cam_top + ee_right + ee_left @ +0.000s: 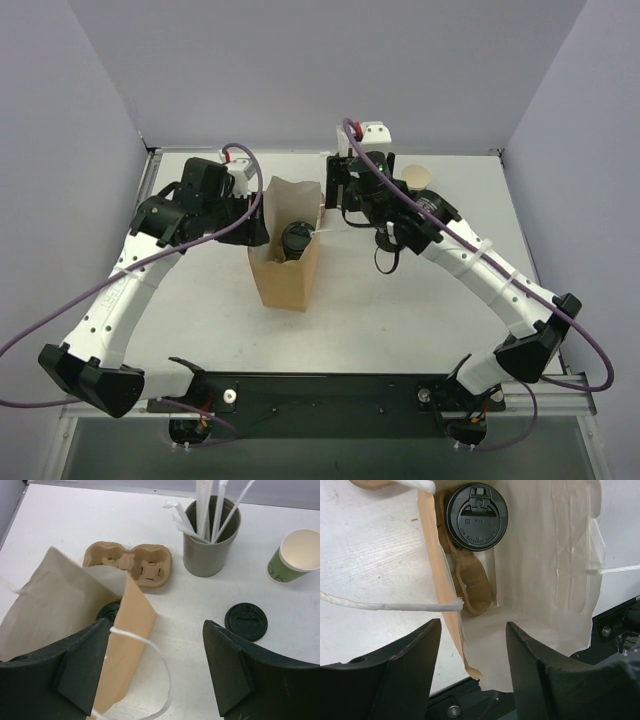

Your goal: Pack the takeout coffee

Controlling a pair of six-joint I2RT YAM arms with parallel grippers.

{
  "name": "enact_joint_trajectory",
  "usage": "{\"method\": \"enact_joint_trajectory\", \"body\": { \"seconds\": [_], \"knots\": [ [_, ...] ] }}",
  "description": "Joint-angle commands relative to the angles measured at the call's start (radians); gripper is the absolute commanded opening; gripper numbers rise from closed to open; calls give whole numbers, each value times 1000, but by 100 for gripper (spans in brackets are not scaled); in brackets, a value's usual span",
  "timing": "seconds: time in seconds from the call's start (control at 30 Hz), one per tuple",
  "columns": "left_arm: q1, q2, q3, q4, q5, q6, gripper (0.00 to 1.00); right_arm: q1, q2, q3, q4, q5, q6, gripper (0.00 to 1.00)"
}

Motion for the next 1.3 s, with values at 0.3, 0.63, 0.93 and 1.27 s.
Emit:
{"method": "enact_joint_trajectory", "body": {
  "seconds": [0.3, 0.63, 0.93, 1.27],
  "knots": [
    [57, -68, 86, 34, -24, 21, 73, -229, 101, -7, 220, -70, -14, 71],
    [85, -120, 128, 23, -53, 16, 73, -423, 315, 122, 265, -181, 23, 66],
    [88, -134, 172, 54, -76, 4, 73, -513, 560, 346, 274, -301, 20, 47],
    [88, -109, 195, 54, -76, 5, 73, -513, 671, 436, 297, -308, 5, 44]
  ]
}}
